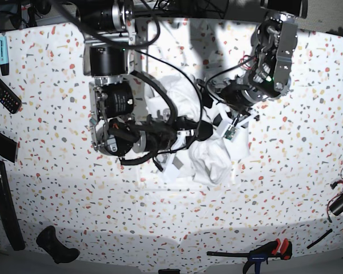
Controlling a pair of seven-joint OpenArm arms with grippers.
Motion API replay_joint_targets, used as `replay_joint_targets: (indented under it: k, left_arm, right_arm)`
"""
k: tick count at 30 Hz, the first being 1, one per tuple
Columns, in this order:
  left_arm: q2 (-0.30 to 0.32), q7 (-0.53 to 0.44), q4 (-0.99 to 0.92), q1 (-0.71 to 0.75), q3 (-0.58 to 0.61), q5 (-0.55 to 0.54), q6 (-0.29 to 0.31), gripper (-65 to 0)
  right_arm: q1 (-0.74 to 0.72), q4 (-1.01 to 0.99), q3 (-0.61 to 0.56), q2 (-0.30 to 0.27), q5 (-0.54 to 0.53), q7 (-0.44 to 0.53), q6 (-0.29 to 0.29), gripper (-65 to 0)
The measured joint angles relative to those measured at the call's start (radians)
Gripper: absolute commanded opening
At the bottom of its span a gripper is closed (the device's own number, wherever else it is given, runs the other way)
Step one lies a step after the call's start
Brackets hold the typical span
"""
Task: Fold the T-shirt properly
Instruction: 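Grasp the other strip end with the right gripper and lift it, then fold the held end over onto the stack with the right gripper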
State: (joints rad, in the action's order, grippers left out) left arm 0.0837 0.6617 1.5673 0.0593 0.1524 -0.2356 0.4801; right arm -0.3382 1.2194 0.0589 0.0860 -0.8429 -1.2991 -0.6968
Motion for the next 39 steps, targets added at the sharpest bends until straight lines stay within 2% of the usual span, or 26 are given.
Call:
replay_joint_targets:
  k: [6, 12, 17, 22, 28, 31, 32, 34, 35, 37, 39]
  left_arm:
    - [0.003, 0.087, 0.139, 0.004, -0.002, 0.03, -0.005, -26.1]
    - [0.007, 0.079, 0.225, 0.004, -0.002, 0.203, 0.002, -26.1]
    - [0.045, 0.063, 0.228, 0.005, 0.002, 0.264, -0.061, -26.1]
    - [0.137, 0.106, 0.229, 0.004, -0.001, 0.377, -0.187, -26.1]
    - [0.242, 0.105, 0.231, 0.004, 0.0, 0.455, -0.381, -26.1]
    - [0.28, 0.11, 0.231, 0.004, 0.0, 0.461, -0.43, -26.1]
    - [0.288, 0.126, 0.231, 0.004, 0.0, 0.46, -0.441, -26.1]
    - [0.301, 0.15, 0.231, 0.004, 0.0, 0.46, -0.454, -26.1]
    - [0.309, 0.166, 0.231, 0.004, 0.001, 0.458, -0.455, -26.1]
    - [0.324, 0.192, 0.231, 0.004, 0.001, 0.46, -0.458, -26.1]
    - [0.336, 0.206, 0.231, 0.004, 0.001, 0.472, -0.459, -26.1]
  right_arm:
    - [-0.005, 0.002, 0.0, -0.001, -0.024, 0.015, 0.001, -65.0]
    - [-0.008, 0.004, 0.002, 0.0, -0.023, 0.034, 0.003, -65.0]
    - [-0.007, 0.004, 0.002, 0.0, -0.021, 0.034, 0.003, -65.0]
    - [0.0, 0.003, 0.002, 0.0, 0.003, 0.008, 0.0, -65.0]
    - [0.0, 0.002, 0.001, 0.005, -0.018, 0.008, -0.001, -65.0]
    - [0.0, 0.002, 0.002, 0.039, -0.057, 0.01, 0.0, -65.0]
    - [0.0, 0.002, 0.002, 0.056, -0.068, 0.01, 0.0, -60.0]
    - [0.0, 0.002, -0.001, 0.07, -0.076, 0.012, 0.0, -43.3]
    - [0.0, 0.002, -0.003, 0.072, -0.076, 0.016, 0.0, -37.6]
    - [0.0, 0.002, -0.021, 0.063, -0.103, 0.042, 0.0, -32.1]
    - [0.0, 0.002, -0.021, 0.063, -0.131, 0.049, 0.0, -32.0]
